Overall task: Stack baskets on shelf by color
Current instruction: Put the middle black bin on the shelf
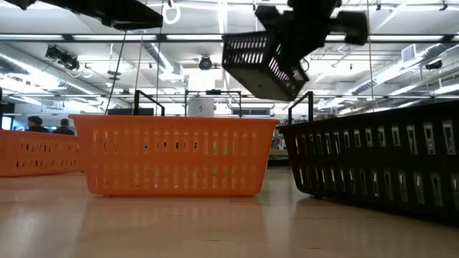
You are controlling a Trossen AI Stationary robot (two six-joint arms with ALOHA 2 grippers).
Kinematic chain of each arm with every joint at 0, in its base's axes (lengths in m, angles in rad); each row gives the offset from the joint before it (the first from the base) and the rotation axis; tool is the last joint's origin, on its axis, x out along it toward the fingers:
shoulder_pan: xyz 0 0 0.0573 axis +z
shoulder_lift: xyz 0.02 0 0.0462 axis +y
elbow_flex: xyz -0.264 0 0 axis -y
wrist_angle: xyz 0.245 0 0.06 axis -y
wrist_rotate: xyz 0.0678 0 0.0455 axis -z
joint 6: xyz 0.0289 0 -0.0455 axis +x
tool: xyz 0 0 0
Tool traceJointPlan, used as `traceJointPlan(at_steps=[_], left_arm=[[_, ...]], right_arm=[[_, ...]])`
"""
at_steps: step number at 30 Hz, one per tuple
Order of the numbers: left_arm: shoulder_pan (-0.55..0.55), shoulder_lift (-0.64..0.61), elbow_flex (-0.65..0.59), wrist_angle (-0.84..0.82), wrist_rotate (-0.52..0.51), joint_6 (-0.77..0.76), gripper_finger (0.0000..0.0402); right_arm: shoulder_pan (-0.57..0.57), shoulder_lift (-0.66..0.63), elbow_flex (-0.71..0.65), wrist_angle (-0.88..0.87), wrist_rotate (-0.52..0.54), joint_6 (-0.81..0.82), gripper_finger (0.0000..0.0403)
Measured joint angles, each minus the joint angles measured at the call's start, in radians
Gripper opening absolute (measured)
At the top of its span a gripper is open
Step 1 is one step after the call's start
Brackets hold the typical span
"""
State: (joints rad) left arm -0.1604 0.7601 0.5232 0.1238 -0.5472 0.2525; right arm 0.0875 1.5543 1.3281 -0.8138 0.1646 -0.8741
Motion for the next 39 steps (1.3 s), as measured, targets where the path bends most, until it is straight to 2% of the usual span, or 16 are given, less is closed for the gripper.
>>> traceJointPlan(at_steps=[8,16,28,34,39], left_arm=[[0.000,0.000,0.000,-0.001,0.001,-0.024,0.0231],[0.000,0.000,0.000,-0.002,0.001,-0.025,0.0231],[0.000,0.000,0.000,-0.010,0.003,-0.059,0.0231],[0.000,0.000,0.000,-0.042,0.002,-0.075,0.0231],[0.000,0.000,0.000,-0.048,0.002,-0.084,0.0231]], right_arm=[[-0.203,0.000,0.000,0.133,-0.019,-0.280,0.0003],[-0.359,0.063,0.001,0.167,-0.106,-0.335,0.0004],[-0.426,0.272,0.000,0.211,-0.113,-0.390,0.0004],[-0.449,0.294,0.000,0.220,-0.086,-0.361,0.0009],[-0.450,0.278,0.000,0.274,-0.092,-0.306,0.0033]])
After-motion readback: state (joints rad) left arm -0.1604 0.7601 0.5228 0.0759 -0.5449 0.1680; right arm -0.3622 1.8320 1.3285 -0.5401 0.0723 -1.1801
